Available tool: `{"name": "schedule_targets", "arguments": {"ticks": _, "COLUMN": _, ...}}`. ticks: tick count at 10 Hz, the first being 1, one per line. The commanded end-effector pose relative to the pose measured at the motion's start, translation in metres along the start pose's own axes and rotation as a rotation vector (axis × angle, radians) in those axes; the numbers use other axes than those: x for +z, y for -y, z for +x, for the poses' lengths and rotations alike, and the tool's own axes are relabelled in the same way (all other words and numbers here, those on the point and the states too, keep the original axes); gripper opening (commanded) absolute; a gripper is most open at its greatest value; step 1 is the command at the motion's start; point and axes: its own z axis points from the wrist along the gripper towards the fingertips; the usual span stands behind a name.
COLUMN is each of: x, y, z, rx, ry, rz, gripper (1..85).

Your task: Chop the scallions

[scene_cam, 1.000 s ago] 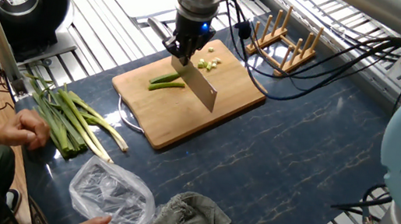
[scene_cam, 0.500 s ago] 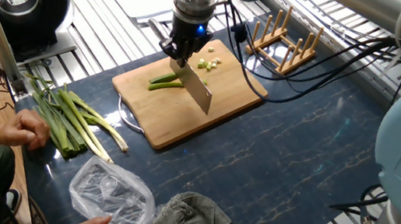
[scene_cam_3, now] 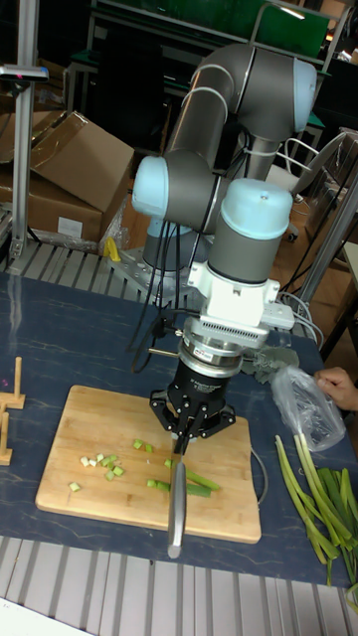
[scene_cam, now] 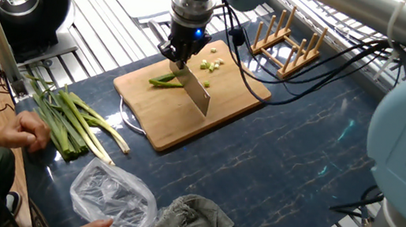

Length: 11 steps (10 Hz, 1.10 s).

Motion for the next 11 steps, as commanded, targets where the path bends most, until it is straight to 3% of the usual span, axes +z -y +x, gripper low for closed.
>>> {"name": "schedule_targets", "arguments": {"ticks": 1, "x": 0.004, "y": -0.004, "z": -0.012, "rx": 0.004, "ry": 0.001, "rz": -0.015, "gripper": 1.3}}
{"name": "schedule_targets", "arguments": {"ticks": 3, "x": -0.007, "y": -0.006, "z": -0.013, "rx": 0.006, "ry": -0.008, "rz": -0.017, "gripper": 1.3}}
{"name": "schedule_targets", "arguments": {"ticks": 6, "x": -0.040, "y": -0.003, "z": 0.011, "rx": -0.017, "ry": -0.039, "rz": -0.040, "gripper": 1.3}}
{"name": "schedule_targets", "arguments": {"ticks": 8, "x": -0.040, "y": -0.006, "z": 0.011, "rx": -0.026, "ry": -0.015, "rz": -0.057, "gripper": 1.3}}
{"name": "schedule_targets", "arguments": {"ticks": 11, "x": -0.043, "y": -0.008, "z": 0.012, "rx": -0.025, "ry": -0.017, "rz": -0.044, "gripper": 1.3}}
